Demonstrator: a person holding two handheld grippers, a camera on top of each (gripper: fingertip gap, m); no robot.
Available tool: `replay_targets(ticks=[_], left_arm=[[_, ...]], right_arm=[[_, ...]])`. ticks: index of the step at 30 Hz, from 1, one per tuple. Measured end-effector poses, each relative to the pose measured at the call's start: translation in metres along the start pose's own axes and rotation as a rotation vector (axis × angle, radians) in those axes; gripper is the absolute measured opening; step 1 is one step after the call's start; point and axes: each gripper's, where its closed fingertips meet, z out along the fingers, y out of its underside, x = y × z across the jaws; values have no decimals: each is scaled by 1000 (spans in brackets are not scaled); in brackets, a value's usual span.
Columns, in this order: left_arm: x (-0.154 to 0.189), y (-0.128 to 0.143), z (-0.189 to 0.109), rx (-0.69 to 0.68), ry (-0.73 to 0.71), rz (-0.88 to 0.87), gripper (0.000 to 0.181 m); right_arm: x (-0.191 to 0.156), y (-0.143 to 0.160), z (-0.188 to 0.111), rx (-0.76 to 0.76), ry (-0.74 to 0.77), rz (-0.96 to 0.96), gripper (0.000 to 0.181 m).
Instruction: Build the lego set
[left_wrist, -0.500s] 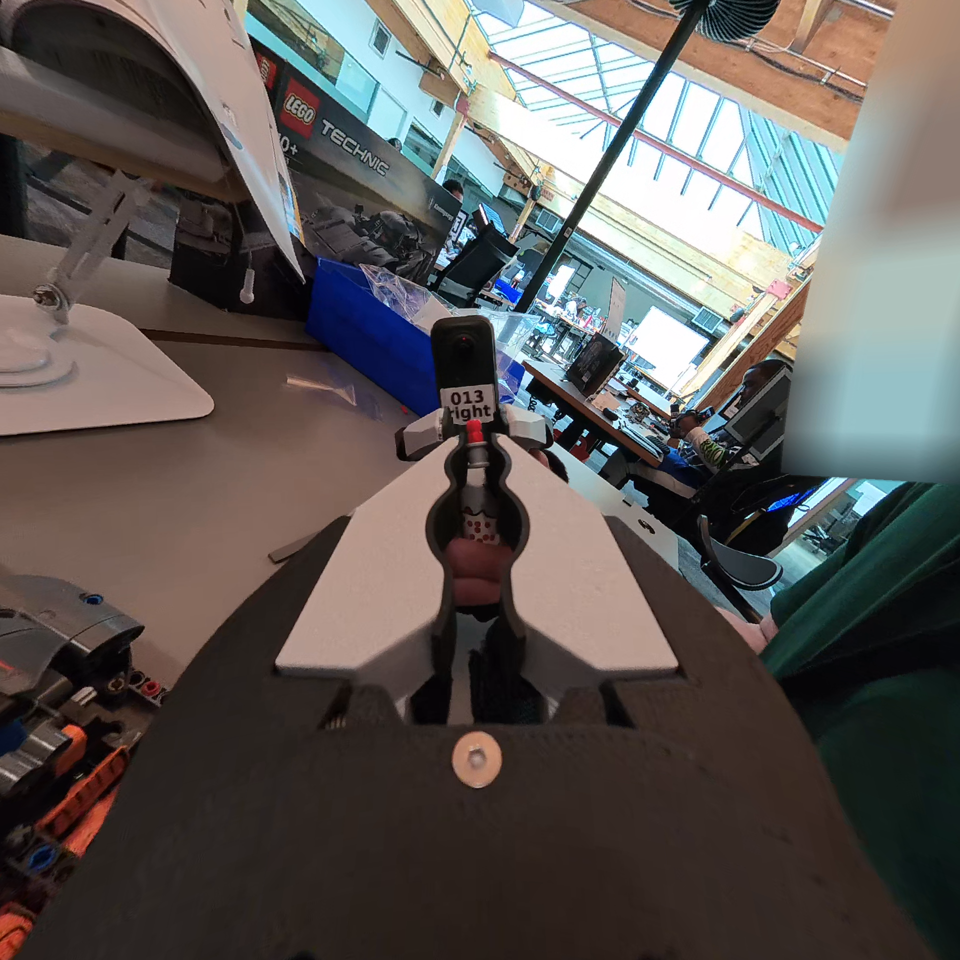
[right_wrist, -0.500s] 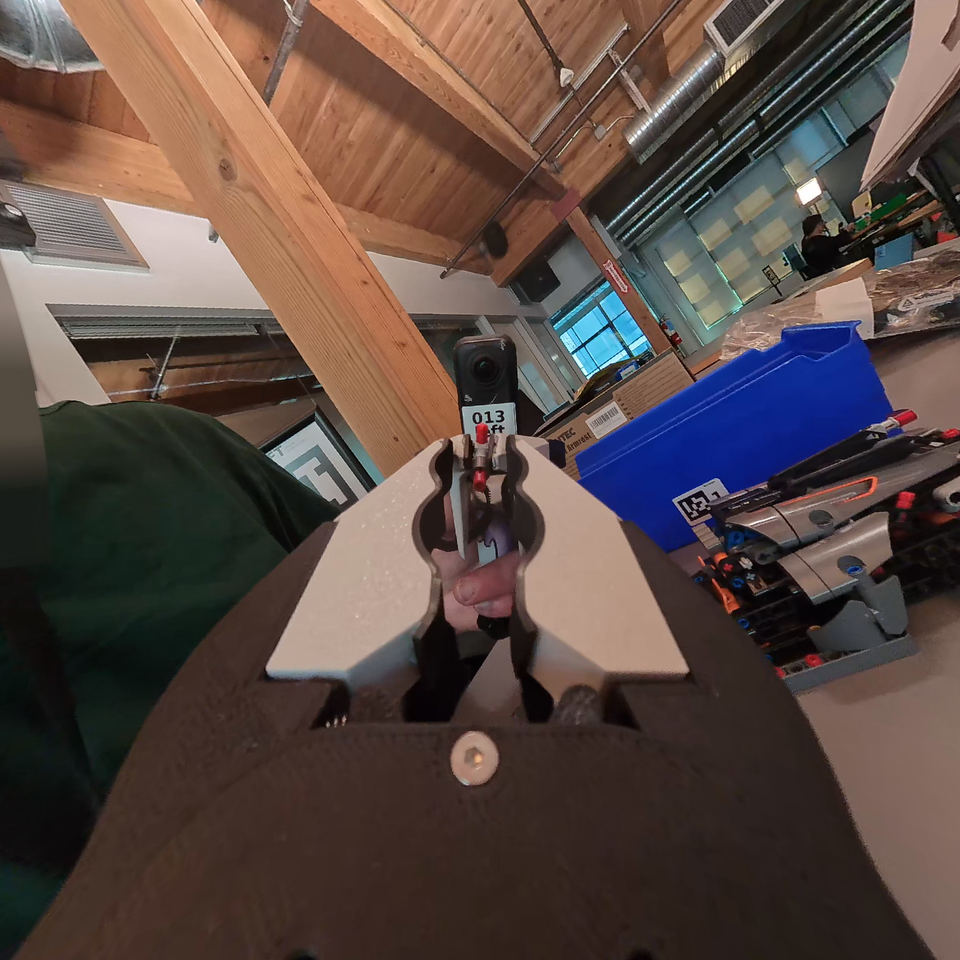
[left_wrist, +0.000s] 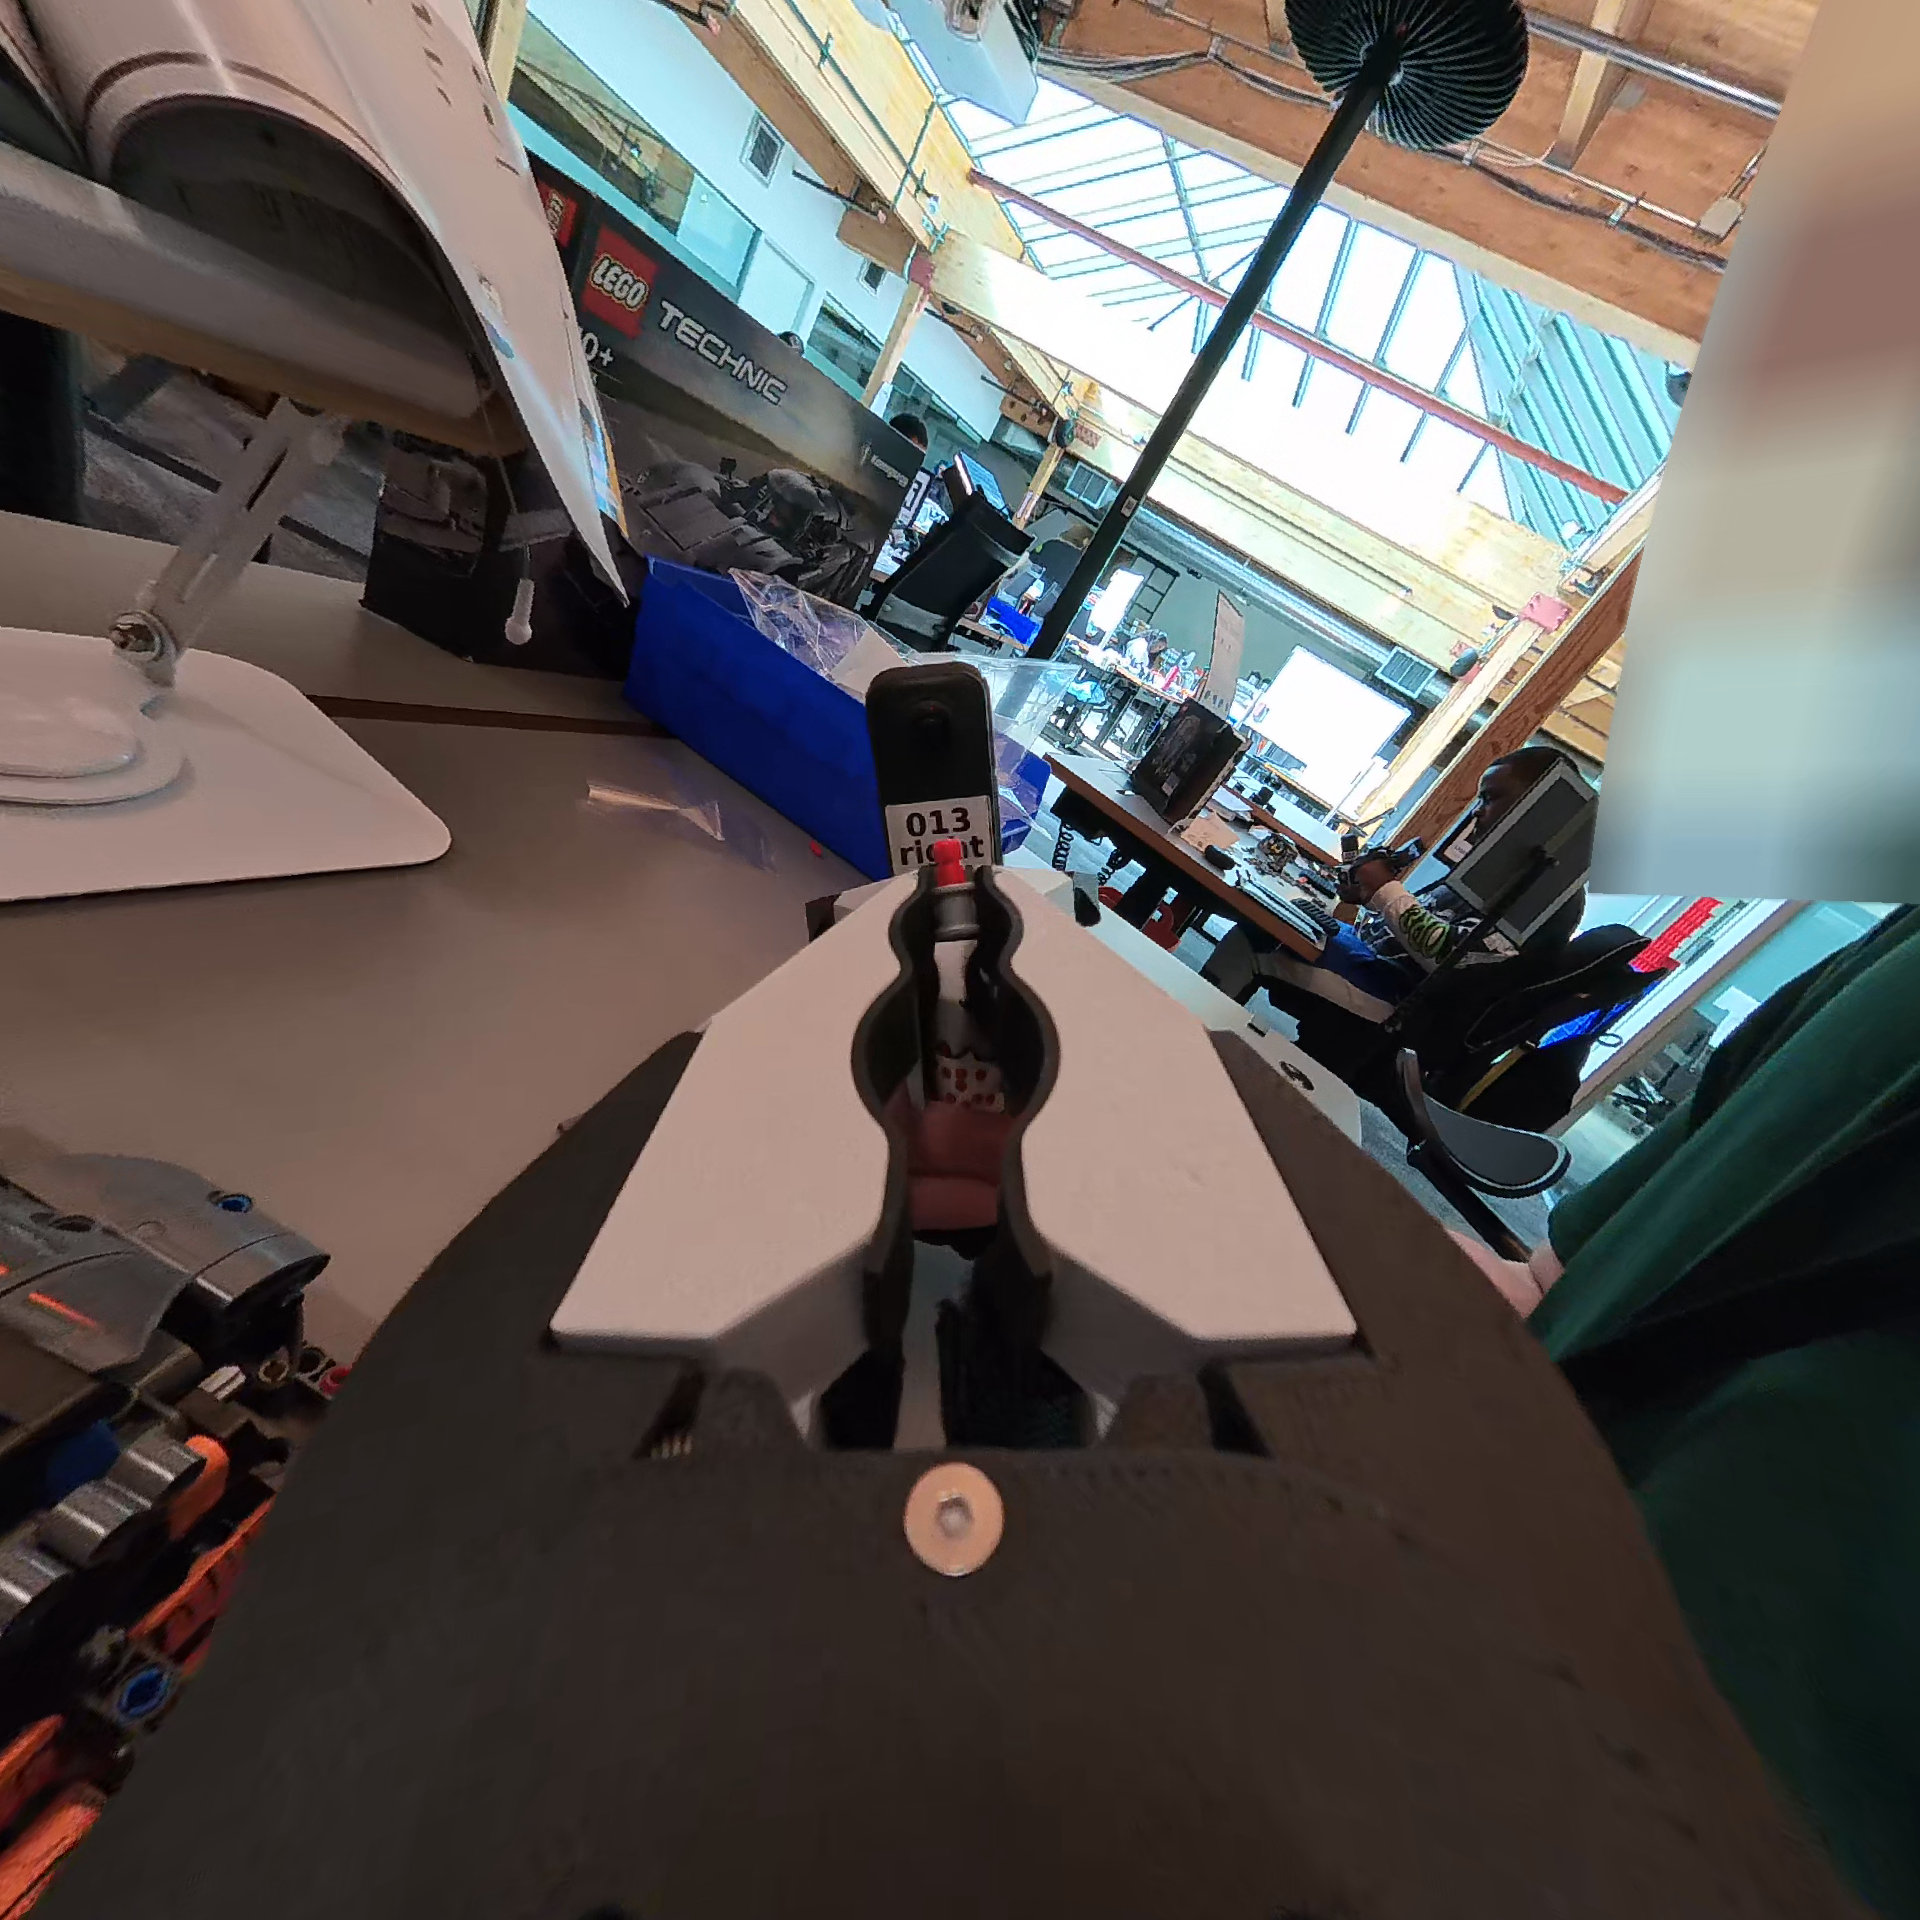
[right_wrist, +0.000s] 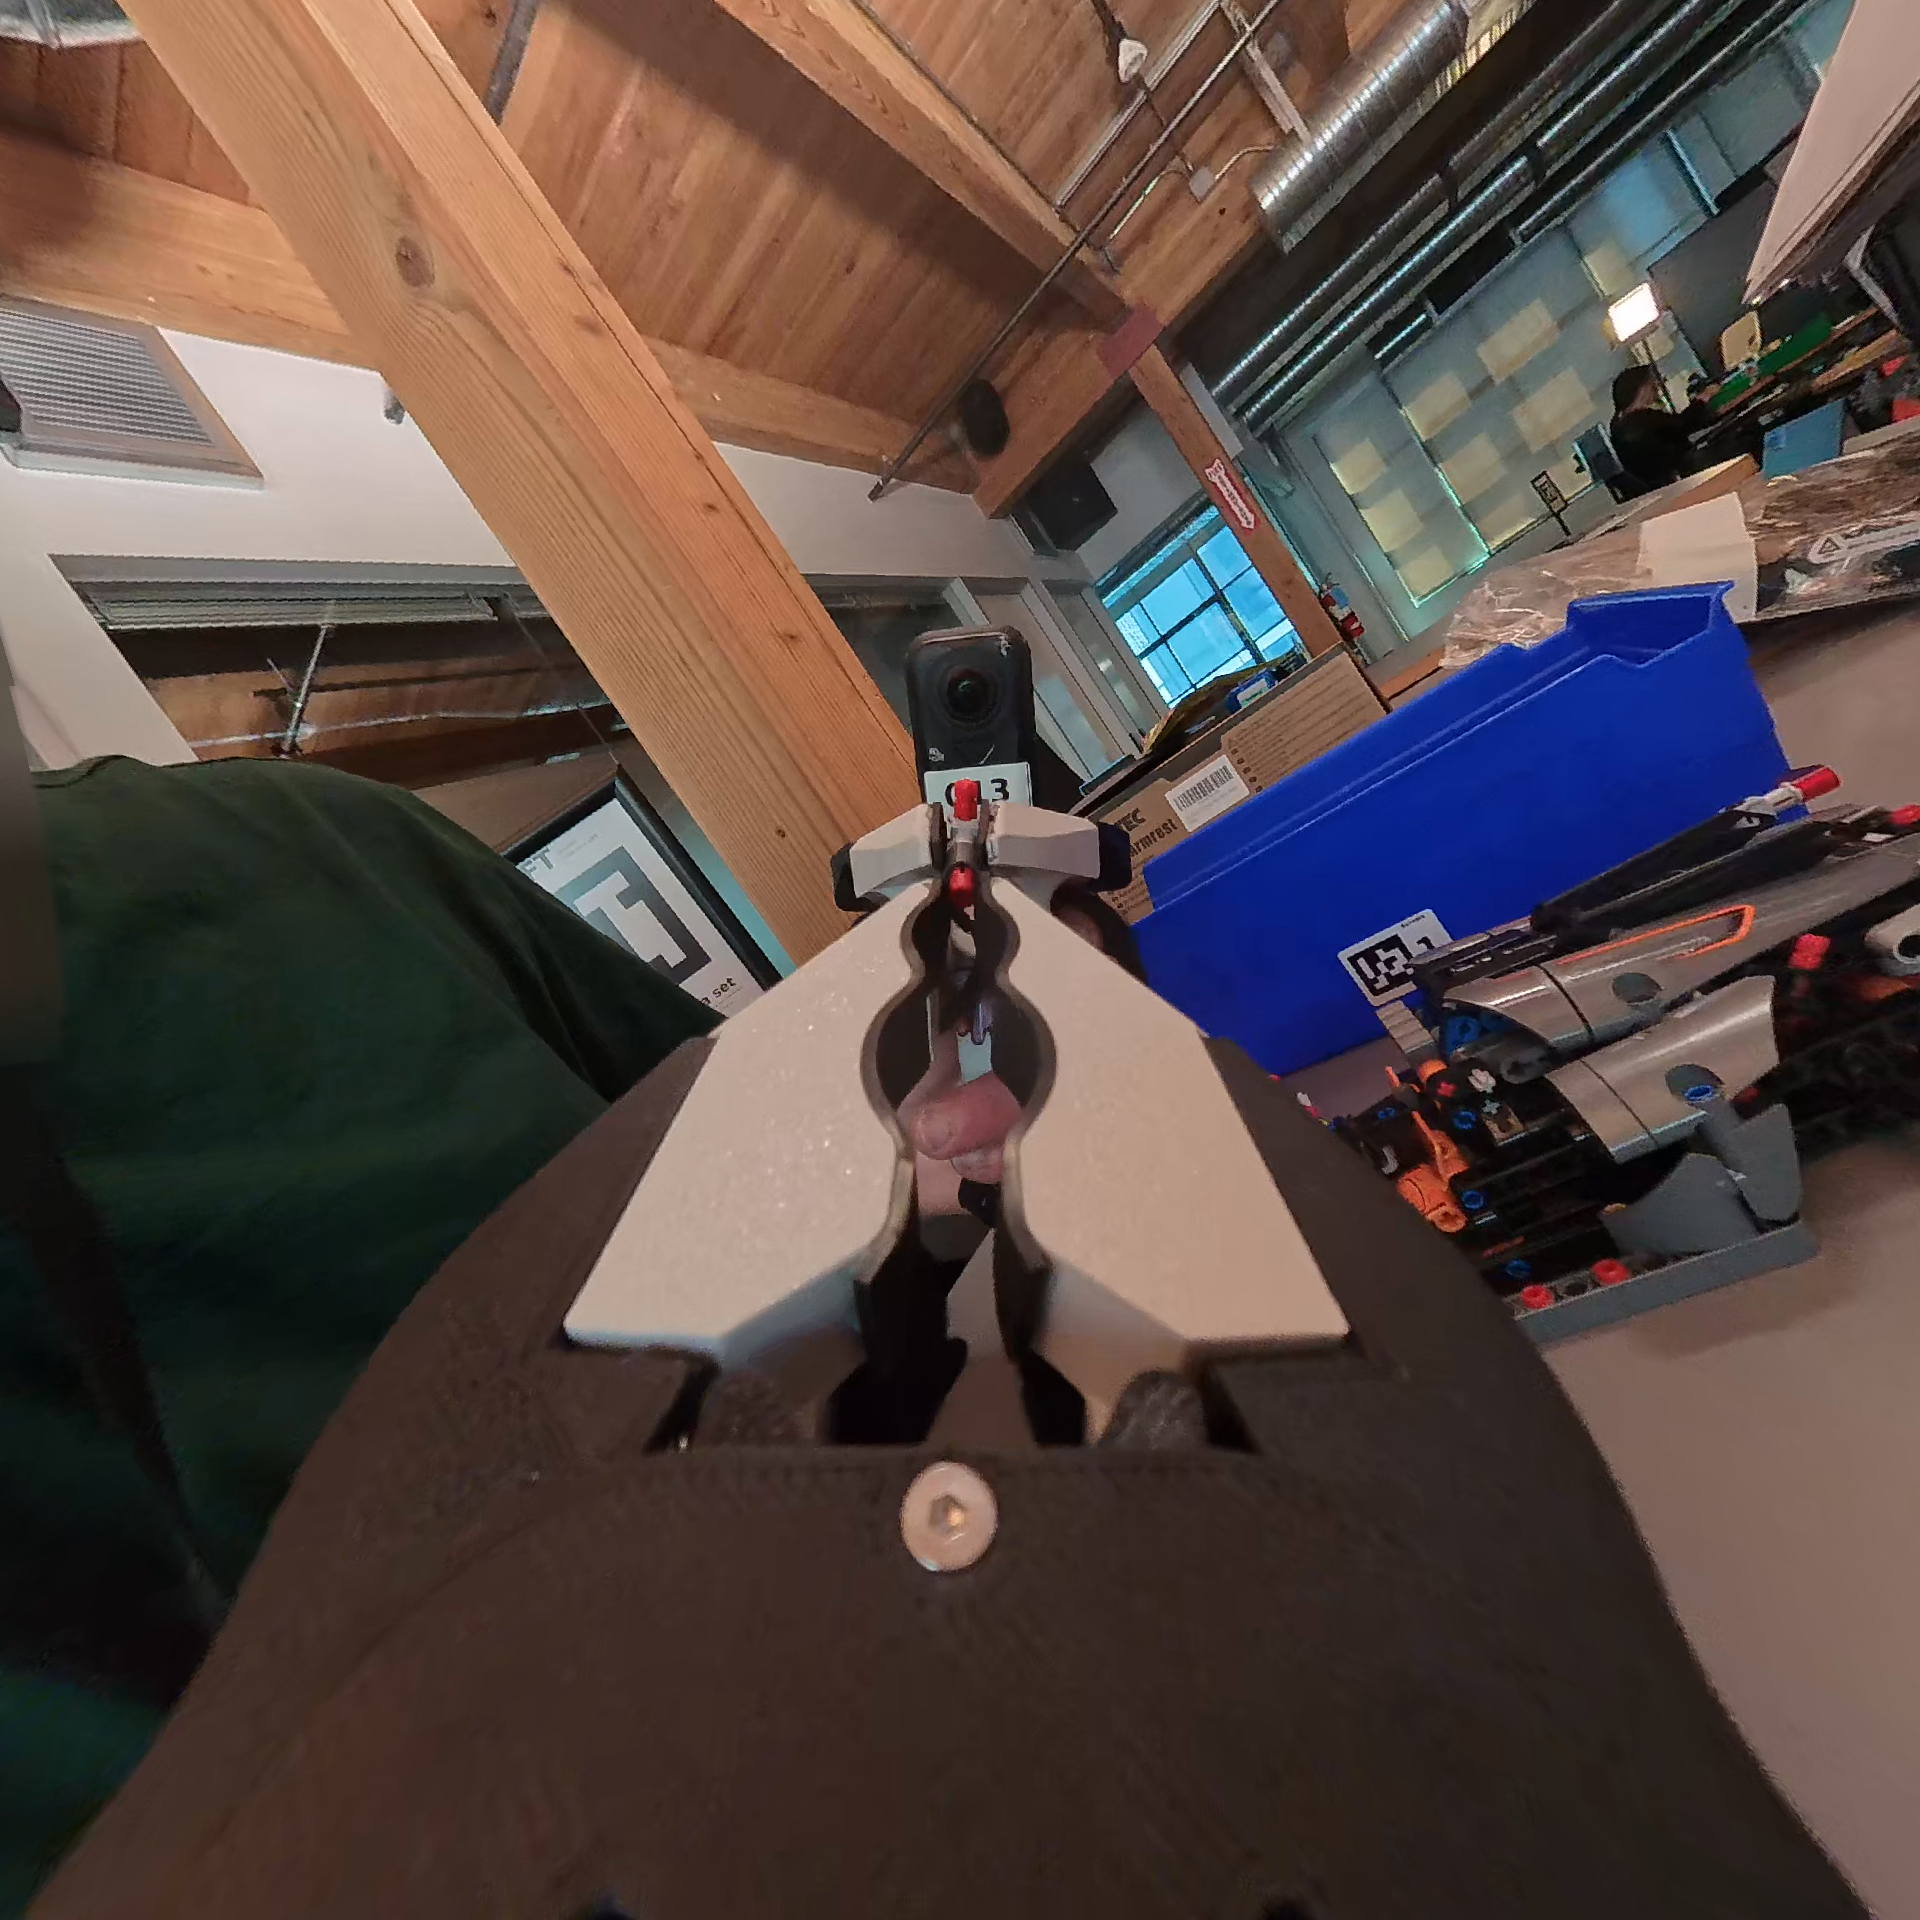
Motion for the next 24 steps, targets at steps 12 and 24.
replay_targets(ticks=[12,24], left_arm=[[7,-4,0,17,26,-4,5],[7,-5,0,21,28,-12,5]], right_arm=[[-7,-2,1,-7,-6,-46,3],[-8,-5,0,8,-4,-50,2]])
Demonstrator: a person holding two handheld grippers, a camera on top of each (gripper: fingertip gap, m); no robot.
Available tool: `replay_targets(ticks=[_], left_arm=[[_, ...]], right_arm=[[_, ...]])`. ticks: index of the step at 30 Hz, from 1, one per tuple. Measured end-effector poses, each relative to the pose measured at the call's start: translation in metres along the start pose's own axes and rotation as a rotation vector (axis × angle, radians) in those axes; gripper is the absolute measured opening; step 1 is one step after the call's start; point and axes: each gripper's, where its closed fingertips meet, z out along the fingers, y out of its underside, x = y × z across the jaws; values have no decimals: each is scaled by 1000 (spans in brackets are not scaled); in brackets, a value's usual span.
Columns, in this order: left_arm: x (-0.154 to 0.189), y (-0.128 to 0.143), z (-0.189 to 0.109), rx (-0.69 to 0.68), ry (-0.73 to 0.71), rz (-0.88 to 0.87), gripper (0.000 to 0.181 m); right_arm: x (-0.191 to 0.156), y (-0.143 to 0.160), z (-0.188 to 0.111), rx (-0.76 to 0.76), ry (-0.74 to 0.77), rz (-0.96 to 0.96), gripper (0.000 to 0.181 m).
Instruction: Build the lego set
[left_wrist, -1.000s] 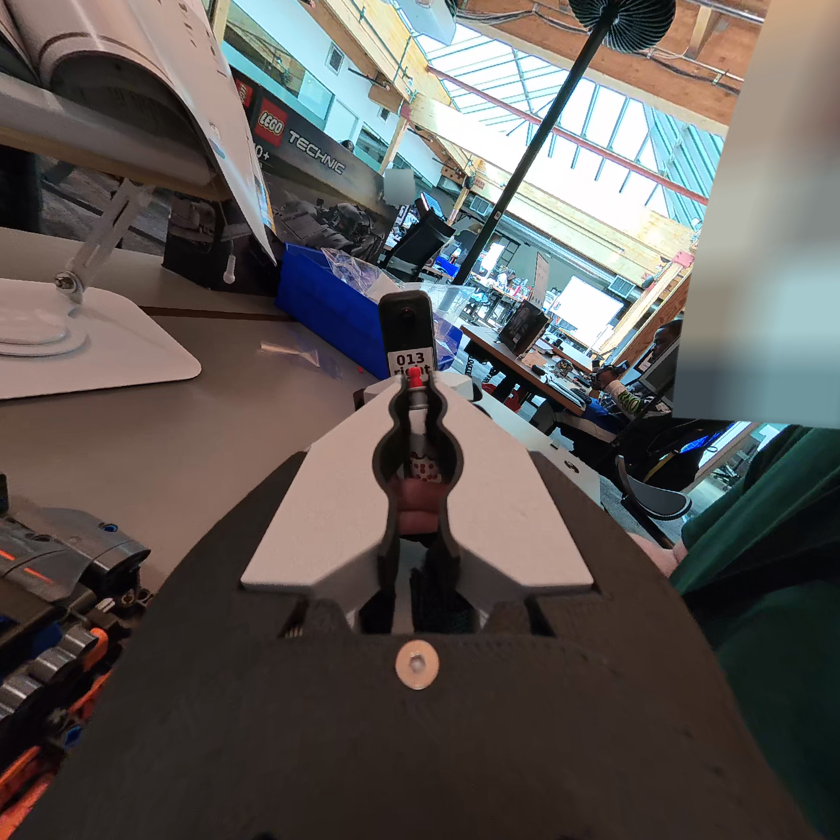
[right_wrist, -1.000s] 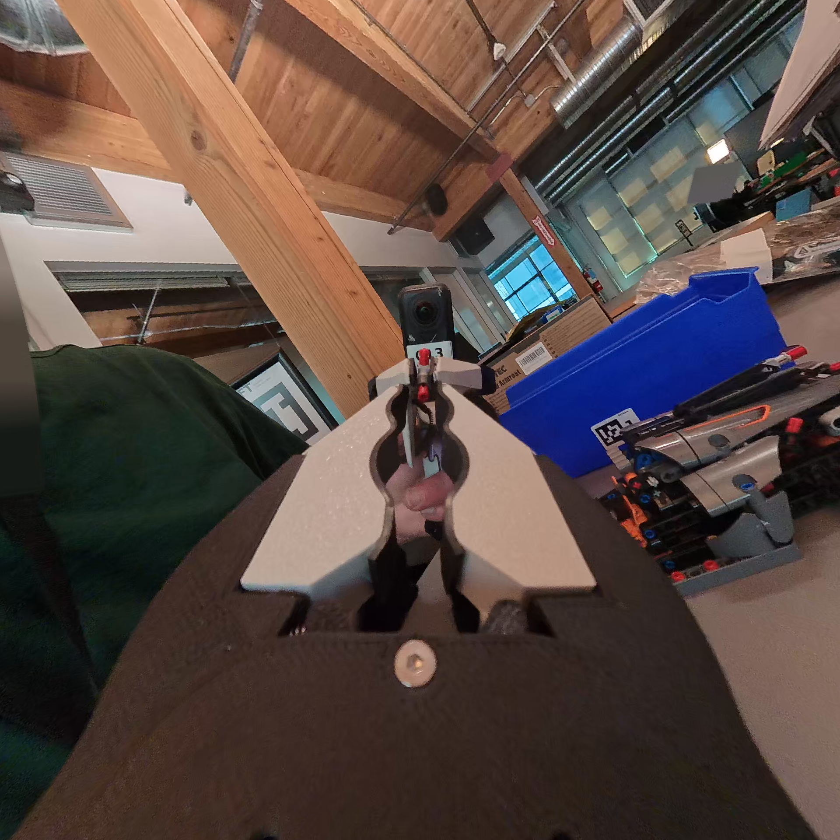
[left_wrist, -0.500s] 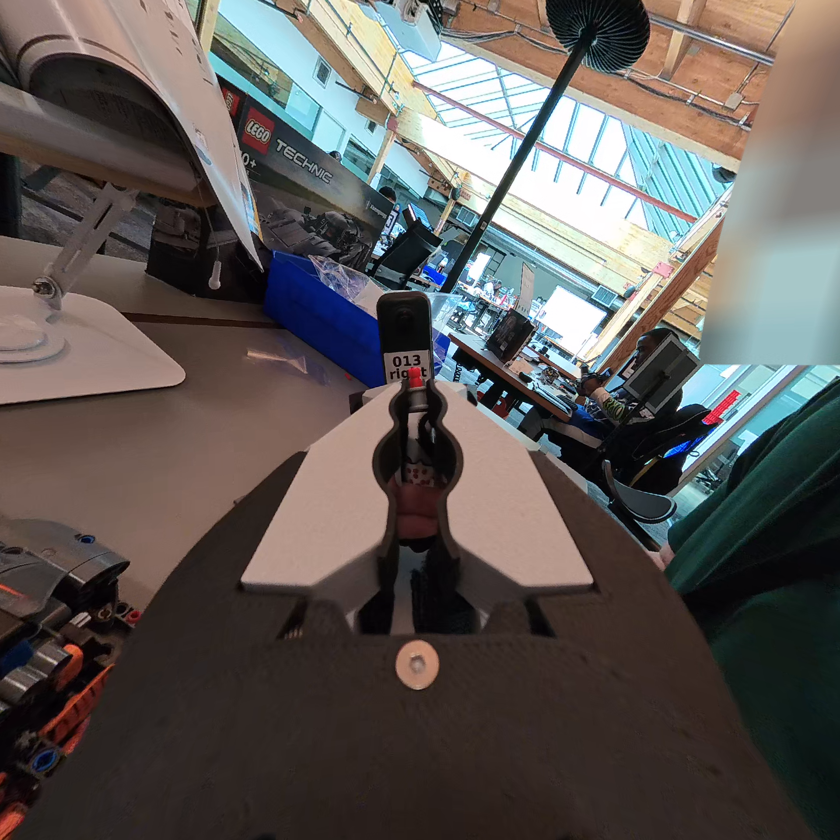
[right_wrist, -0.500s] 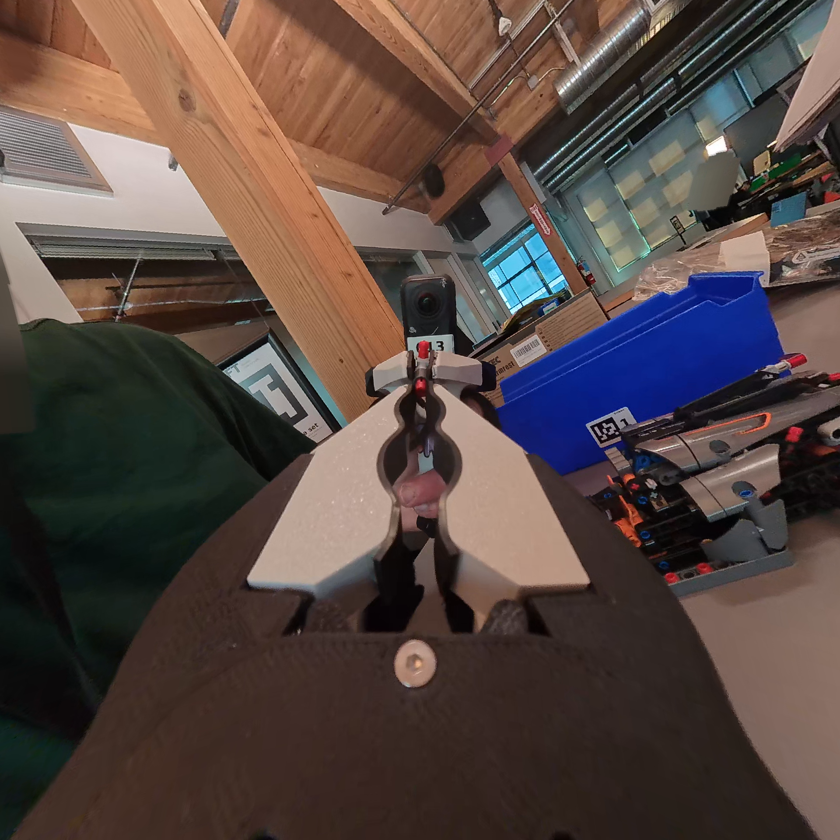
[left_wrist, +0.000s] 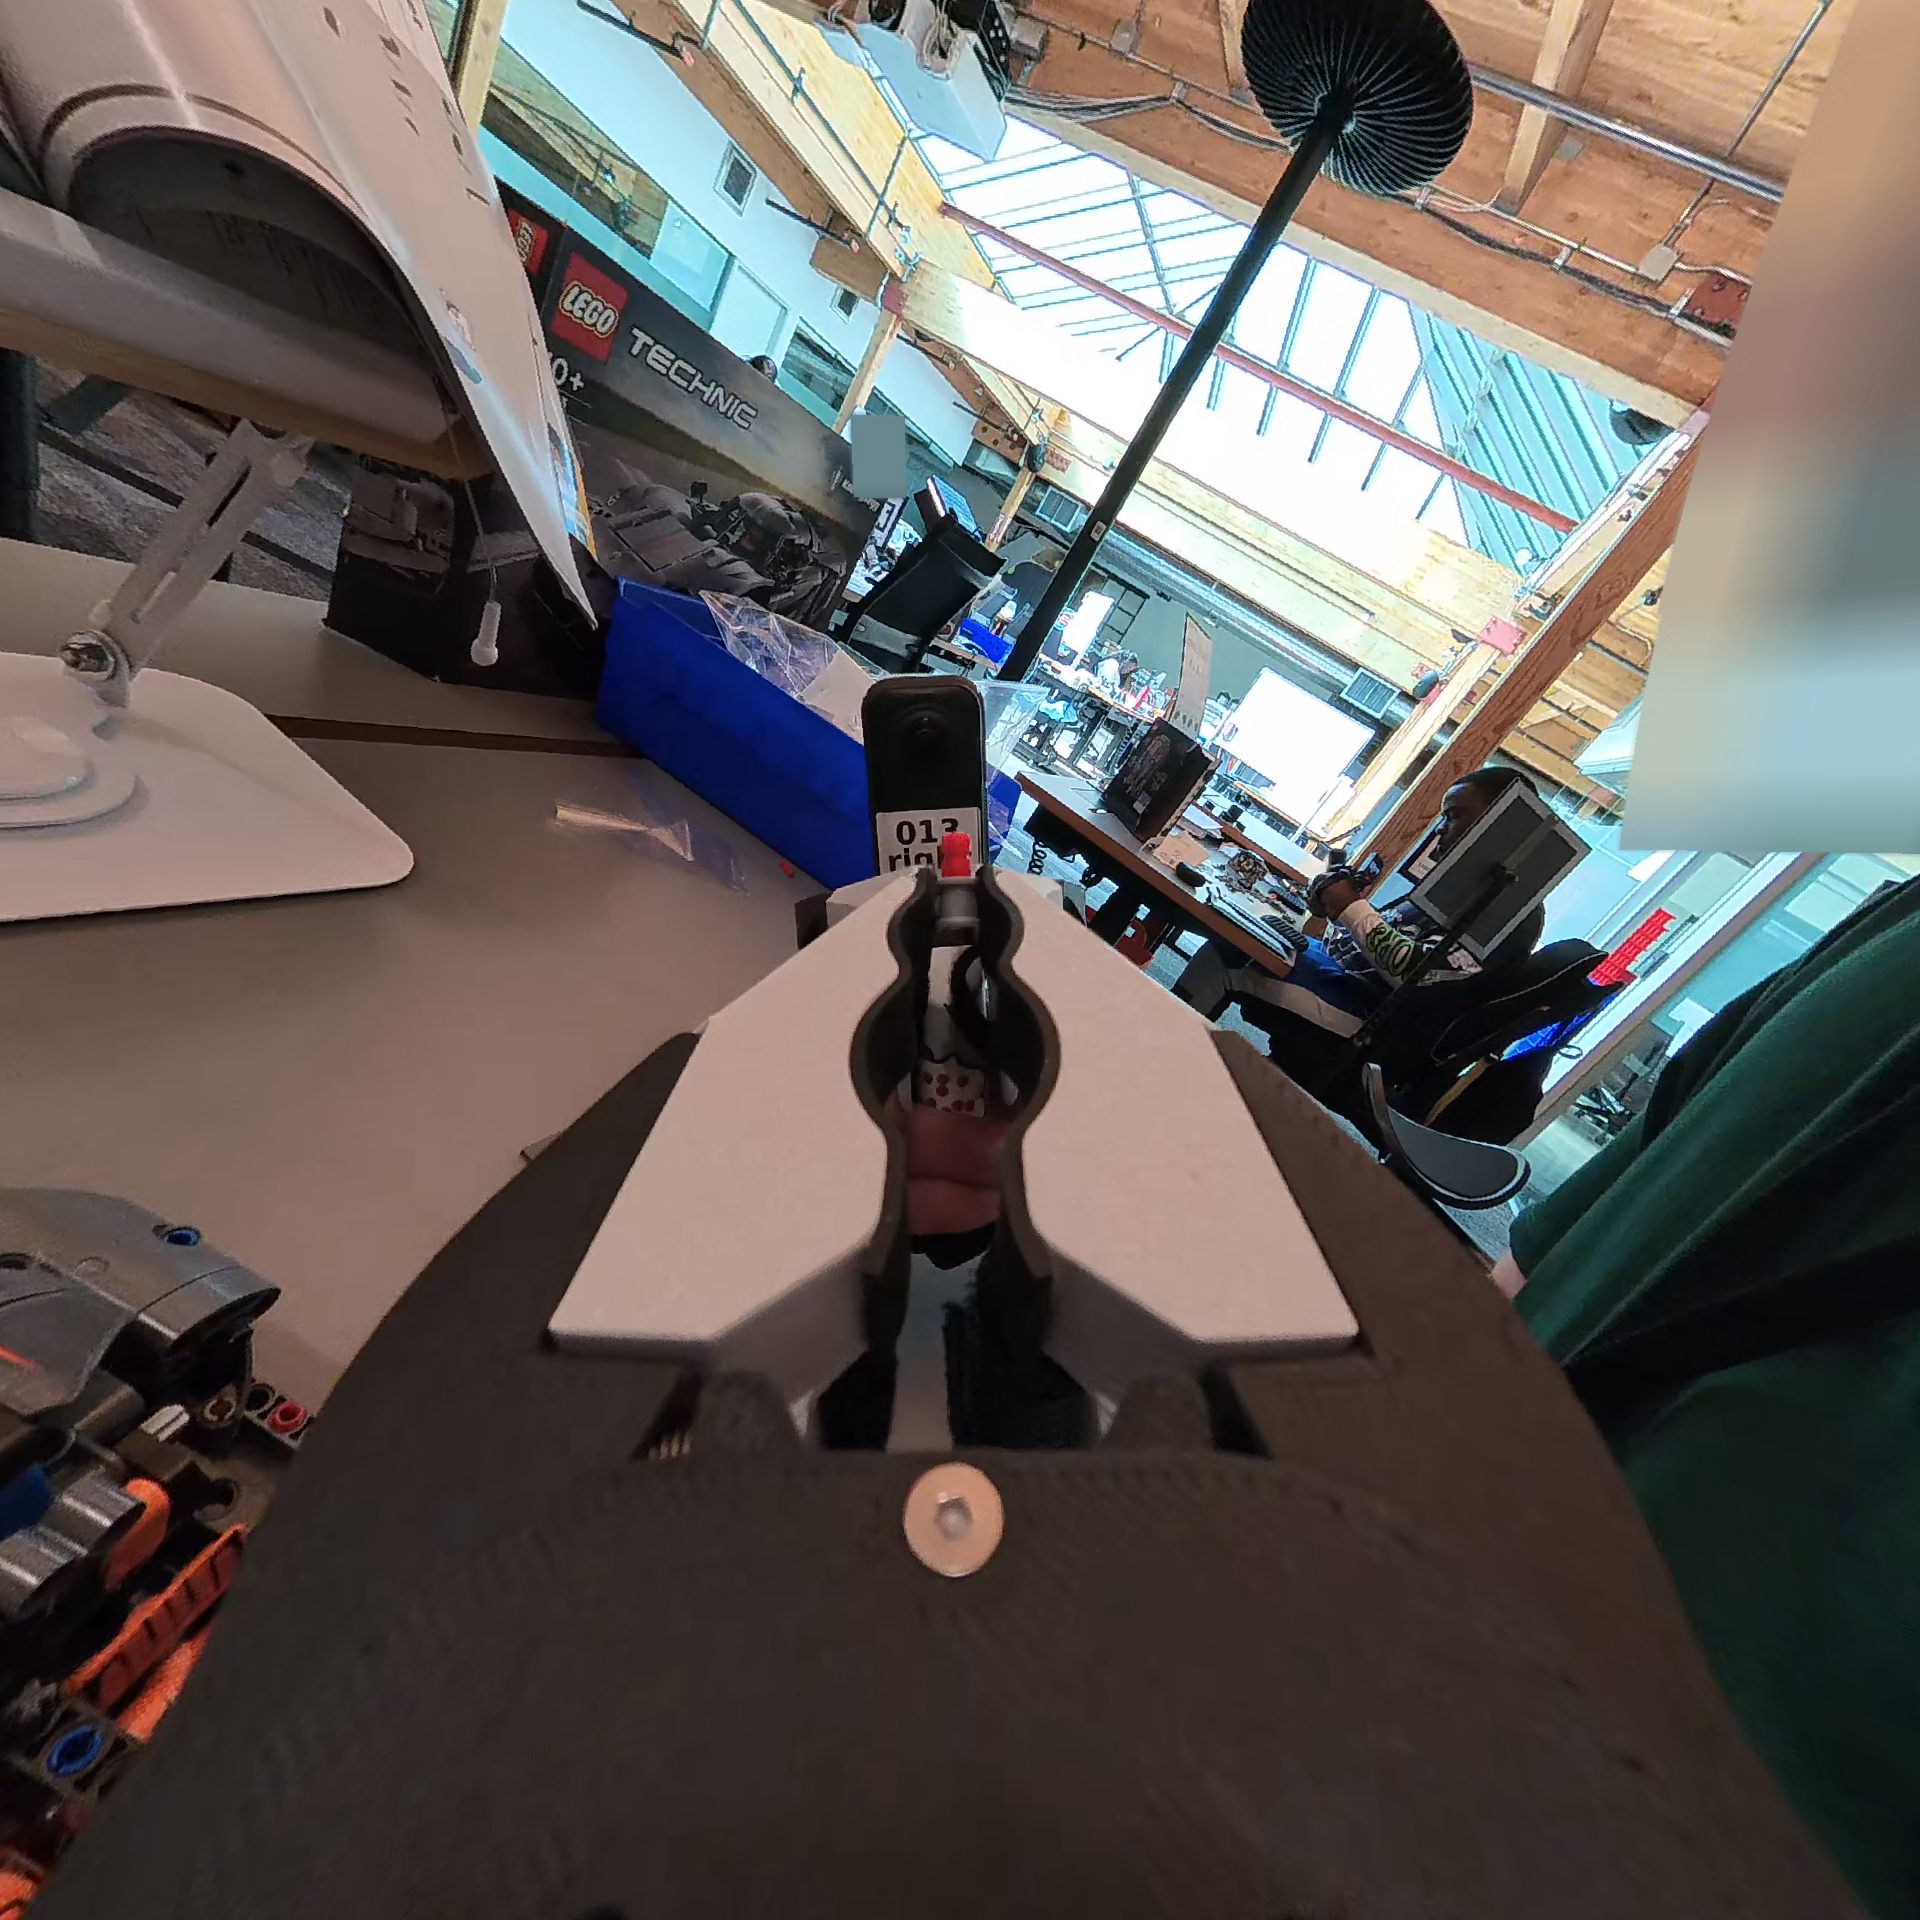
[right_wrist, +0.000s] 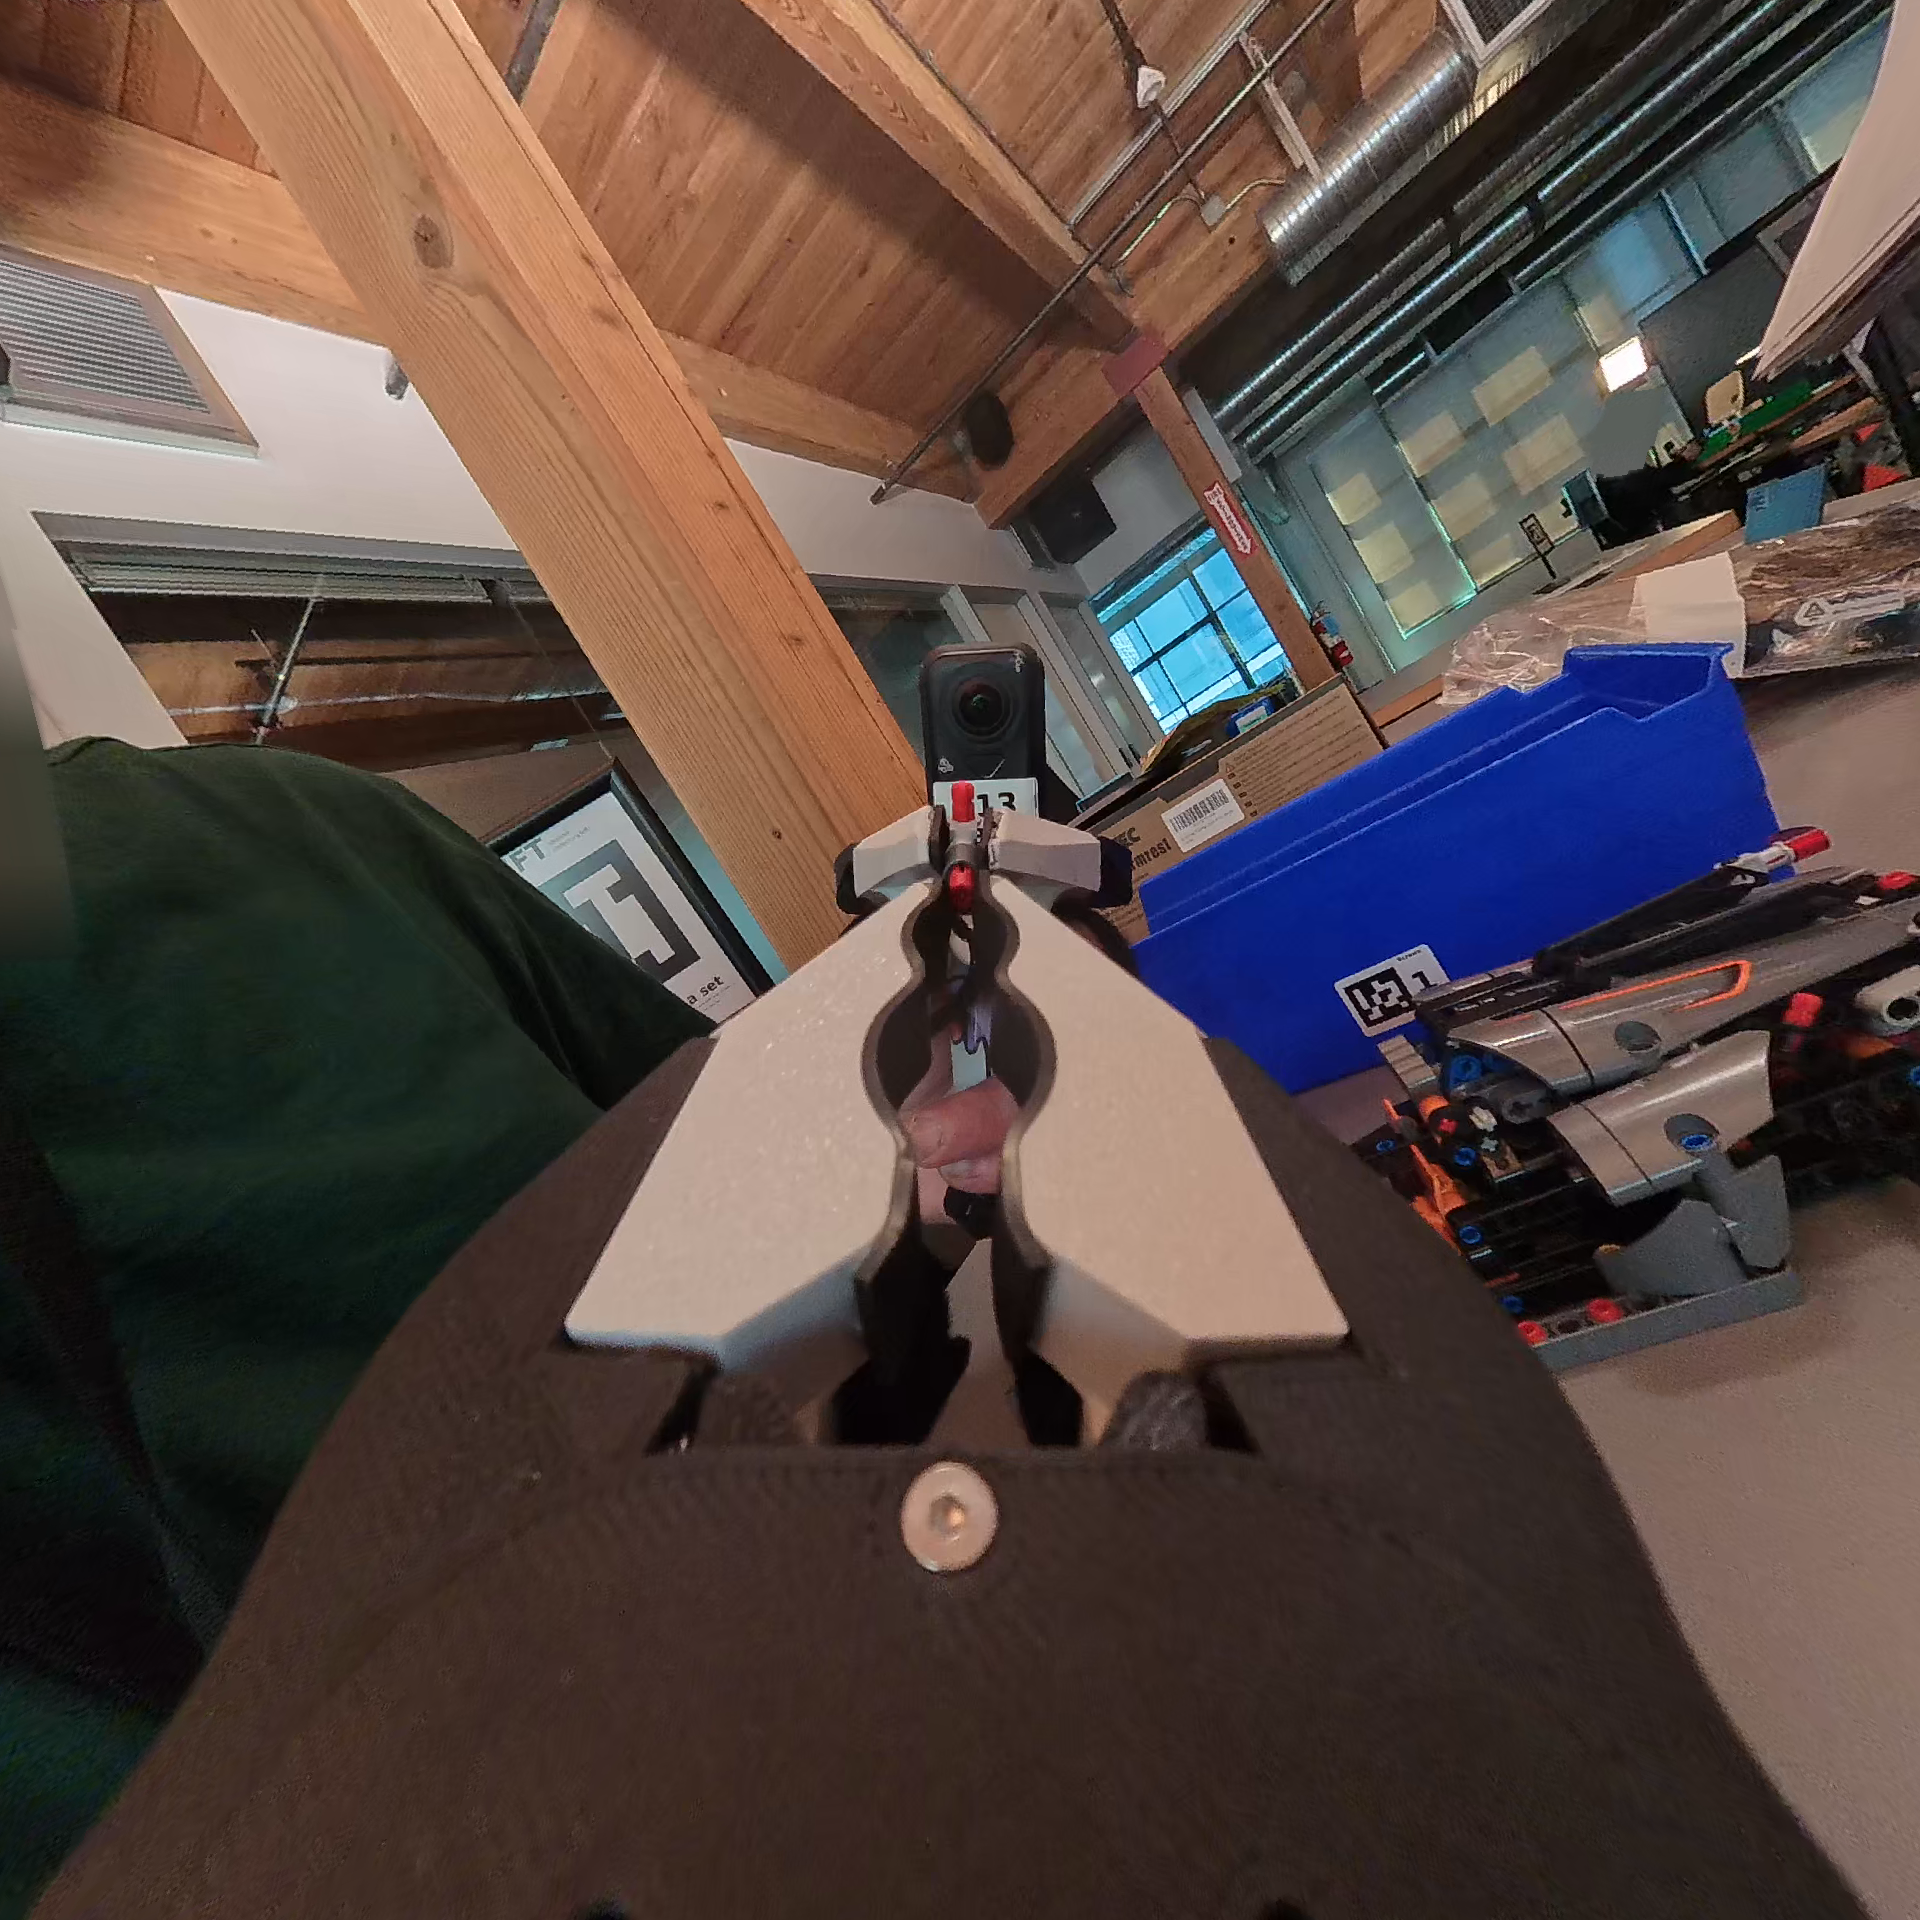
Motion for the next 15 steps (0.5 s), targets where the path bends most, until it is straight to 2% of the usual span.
replay_targets(ticks=[15], left_arm=[[-2,-1,-2,-7,-13,7,5]], right_arm=[[2,-2,-1,17,6,3,2]])
